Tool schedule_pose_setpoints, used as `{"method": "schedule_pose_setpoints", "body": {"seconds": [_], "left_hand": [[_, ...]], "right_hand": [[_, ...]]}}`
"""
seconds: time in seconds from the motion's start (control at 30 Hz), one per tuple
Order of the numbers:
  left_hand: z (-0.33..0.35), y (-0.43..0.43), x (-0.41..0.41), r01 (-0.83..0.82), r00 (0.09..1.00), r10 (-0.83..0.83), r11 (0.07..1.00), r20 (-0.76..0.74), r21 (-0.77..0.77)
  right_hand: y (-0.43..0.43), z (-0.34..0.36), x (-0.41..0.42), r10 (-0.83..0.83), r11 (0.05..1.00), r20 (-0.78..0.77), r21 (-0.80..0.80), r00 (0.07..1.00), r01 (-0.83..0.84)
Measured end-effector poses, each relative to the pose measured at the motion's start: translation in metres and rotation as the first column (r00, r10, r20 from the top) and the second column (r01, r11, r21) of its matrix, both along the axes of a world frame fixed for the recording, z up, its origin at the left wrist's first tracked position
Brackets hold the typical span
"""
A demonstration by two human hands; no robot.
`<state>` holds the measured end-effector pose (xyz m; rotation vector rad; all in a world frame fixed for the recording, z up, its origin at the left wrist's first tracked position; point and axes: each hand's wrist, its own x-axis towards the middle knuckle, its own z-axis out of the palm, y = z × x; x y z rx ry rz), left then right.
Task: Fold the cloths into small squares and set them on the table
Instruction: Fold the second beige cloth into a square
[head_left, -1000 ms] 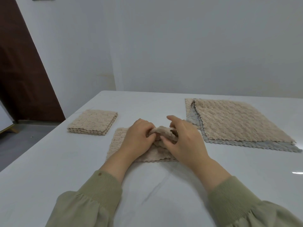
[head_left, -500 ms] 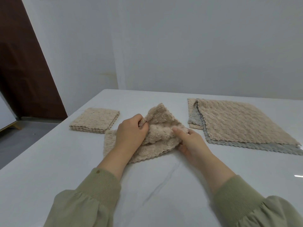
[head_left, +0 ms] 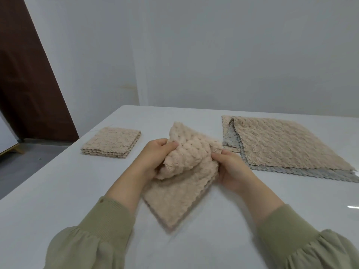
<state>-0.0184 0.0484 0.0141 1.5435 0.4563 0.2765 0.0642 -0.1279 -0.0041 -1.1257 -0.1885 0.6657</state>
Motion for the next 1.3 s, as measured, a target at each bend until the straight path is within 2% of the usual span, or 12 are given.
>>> {"method": "schedule_pose_setpoints", "body": {"seconds": [0.1,0.17,0.27,0.37,0.5,0.6,0.7,0.77,0.83,0.93,1.03,1.3], "left_hand": [[0.001,0.001,0.000,0.157,0.988,-0.154,0.941,0.033,-0.300],[0.002,-0.002,-0.001,0.162,0.986,-0.164,0.942,0.018,-0.295],[-0.006,-0.004,0.003,0.050,0.996,-0.042,0.994,-0.084,0.101],[-0.023,-0.004,0.010,-0.118,0.981,0.184,0.816,-0.061,0.565],[-0.033,-0.002,0.013,-0.216,0.963,0.267,0.713,0.026,0.667],[-0.038,-0.002,0.014,-0.095,0.994,0.095,0.557,0.050,0.825],[-0.045,-0.011,0.015,0.290,0.957,-0.070,0.286,-0.282,0.913],[-0.048,-0.009,0.016,0.433,0.897,-0.039,0.272,-0.440,0.859],[-0.049,-0.004,0.017,0.382,0.918,-0.023,0.321,-0.397,0.866],[-0.049,0.007,0.022,0.097,0.987,0.076,0.420,-0.142,0.902],[-0.048,0.016,0.031,0.017,0.968,0.221,0.411,-0.118,0.912],[-0.051,0.033,0.059,0.034,0.953,0.265,0.380,-0.144,0.924]], "right_hand": [[-0.015,0.005,0.012,0.164,0.986,-0.014,0.013,0.986,-0.164],[-0.022,0.006,0.018,0.182,0.981,0.025,-0.066,0.983,-0.180],[-0.023,0.002,0.020,0.053,0.979,0.156,-0.205,0.986,-0.020],[-0.019,-0.009,0.022,-0.095,0.897,0.441,-0.351,0.893,0.269],[-0.013,-0.018,0.022,-0.077,0.803,0.717,-0.367,0.693,0.469],[-0.007,-0.015,0.009,0.195,0.749,0.872,-0.429,0.450,0.506],[0.002,-0.024,0.005,0.650,0.556,0.717,-0.675,0.252,0.485],[0.003,-0.028,0.011,0.733,0.403,0.592,-0.775,0.335,0.487],[0.000,-0.027,0.018,0.634,0.470,0.667,-0.735,0.392,0.489],[-0.002,-0.028,0.033,0.409,0.598,0.824,-0.566,0.391,0.568],[0.002,-0.026,0.043,0.372,0.571,0.830,-0.557,0.415,0.603],[0.029,-0.029,0.074,0.504,0.450,0.782,-0.600,0.367,0.661]]}}
